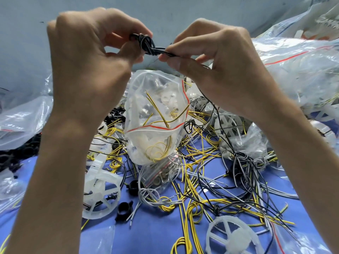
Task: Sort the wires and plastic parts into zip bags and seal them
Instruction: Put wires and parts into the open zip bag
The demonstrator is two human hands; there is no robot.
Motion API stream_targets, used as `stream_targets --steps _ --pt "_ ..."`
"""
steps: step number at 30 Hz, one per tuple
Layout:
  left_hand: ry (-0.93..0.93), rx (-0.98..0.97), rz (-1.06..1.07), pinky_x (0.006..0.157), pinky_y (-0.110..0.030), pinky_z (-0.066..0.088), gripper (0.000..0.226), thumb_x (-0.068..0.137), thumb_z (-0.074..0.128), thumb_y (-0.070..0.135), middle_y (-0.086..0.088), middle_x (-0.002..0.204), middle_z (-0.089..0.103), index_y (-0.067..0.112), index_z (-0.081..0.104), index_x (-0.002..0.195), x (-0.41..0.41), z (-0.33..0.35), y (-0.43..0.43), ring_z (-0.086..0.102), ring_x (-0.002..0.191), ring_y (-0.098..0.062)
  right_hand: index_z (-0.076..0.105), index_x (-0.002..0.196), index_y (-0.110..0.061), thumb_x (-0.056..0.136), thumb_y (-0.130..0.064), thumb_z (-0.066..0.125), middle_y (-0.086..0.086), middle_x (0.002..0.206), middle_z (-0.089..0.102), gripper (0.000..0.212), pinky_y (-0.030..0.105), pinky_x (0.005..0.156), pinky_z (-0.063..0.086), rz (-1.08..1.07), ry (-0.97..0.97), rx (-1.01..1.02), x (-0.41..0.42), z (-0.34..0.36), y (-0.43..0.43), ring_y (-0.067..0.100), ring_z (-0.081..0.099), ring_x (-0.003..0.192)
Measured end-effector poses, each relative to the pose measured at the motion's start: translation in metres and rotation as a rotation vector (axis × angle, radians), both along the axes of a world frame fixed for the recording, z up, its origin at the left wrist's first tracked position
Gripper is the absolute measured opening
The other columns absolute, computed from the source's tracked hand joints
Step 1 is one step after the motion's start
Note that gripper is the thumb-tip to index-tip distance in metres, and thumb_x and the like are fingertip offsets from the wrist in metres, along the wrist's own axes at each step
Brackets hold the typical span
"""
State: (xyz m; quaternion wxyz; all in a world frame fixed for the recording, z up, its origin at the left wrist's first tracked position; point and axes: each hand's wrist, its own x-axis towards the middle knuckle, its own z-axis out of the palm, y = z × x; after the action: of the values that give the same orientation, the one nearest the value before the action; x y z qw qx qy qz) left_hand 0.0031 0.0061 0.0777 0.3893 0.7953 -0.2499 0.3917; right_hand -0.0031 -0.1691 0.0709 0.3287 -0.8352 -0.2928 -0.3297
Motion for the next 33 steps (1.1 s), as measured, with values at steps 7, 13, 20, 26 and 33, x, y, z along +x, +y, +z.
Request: stream_targets --steps 7,13,20,26,33 --pt "-0.011 0.022 -0.001 0.073 -0.027 0.056 0.02 0.086 0.062 0.018 0.013 0.086 0.067 0.038 0.061 0.085 -0.0004 0.0014 0.001 0.069 0.077 -0.006 0.073 0.105 -0.017 0.091 -0.023 0.06 -0.003 0.098 0.061 0.02 0.026 0.085 0.045 -0.008 -0.002 -0.005 -0.0006 -0.0018 0.0028 0.012 0.059 0.091" --pt "-0.02 0.013 -0.001 0.072 -0.028 0.057 0.025 0.085 0.062 0.017 0.013 0.086 0.067 0.042 0.06 0.084 -0.0023 0.0019 -0.0004 0.068 0.075 -0.005 0.074 0.1 -0.014 0.09 -0.021 0.061 0.0 0.094 0.061 0.018 0.033 0.085 0.046 0.02 -0.022 -0.02 -0.0008 -0.0052 0.0066 0.013 0.06 0.089" --pt "-0.003 0.018 -0.011 0.071 -0.031 0.057 0.022 0.085 0.061 0.022 0.009 0.087 0.068 0.043 0.059 0.083 -0.0038 0.0025 -0.0005 0.069 0.075 -0.009 0.073 0.102 -0.014 0.09 -0.02 0.062 0.001 0.096 0.063 0.017 0.031 0.083 0.047 0.028 -0.054 0.011 0.0013 -0.0054 0.0052 0.008 0.06 0.085" --pt "0.008 0.017 -0.023 0.066 -0.02 0.053 0.014 0.086 0.063 0.024 0.011 0.085 0.067 0.038 0.061 0.084 -0.0025 0.0025 0.0012 0.069 0.074 -0.007 0.074 0.1 -0.012 0.09 -0.016 0.06 0.006 0.092 0.069 0.017 0.028 0.078 0.048 0.053 -0.094 0.056 0.001 -0.0068 0.0055 0.013 0.063 0.082" --pt "0.049 -0.011 -0.092 0.07 -0.018 0.054 0.019 0.089 0.064 0.017 0.023 0.078 0.066 0.035 0.06 0.086 -0.0035 0.0024 -0.0016 0.067 0.076 -0.002 0.074 0.099 -0.011 0.09 -0.016 0.06 0.006 0.091 0.07 0.018 0.032 0.078 0.049 0.048 -0.118 0.084 0.0015 -0.007 0.0063 0.015 0.065 0.083"
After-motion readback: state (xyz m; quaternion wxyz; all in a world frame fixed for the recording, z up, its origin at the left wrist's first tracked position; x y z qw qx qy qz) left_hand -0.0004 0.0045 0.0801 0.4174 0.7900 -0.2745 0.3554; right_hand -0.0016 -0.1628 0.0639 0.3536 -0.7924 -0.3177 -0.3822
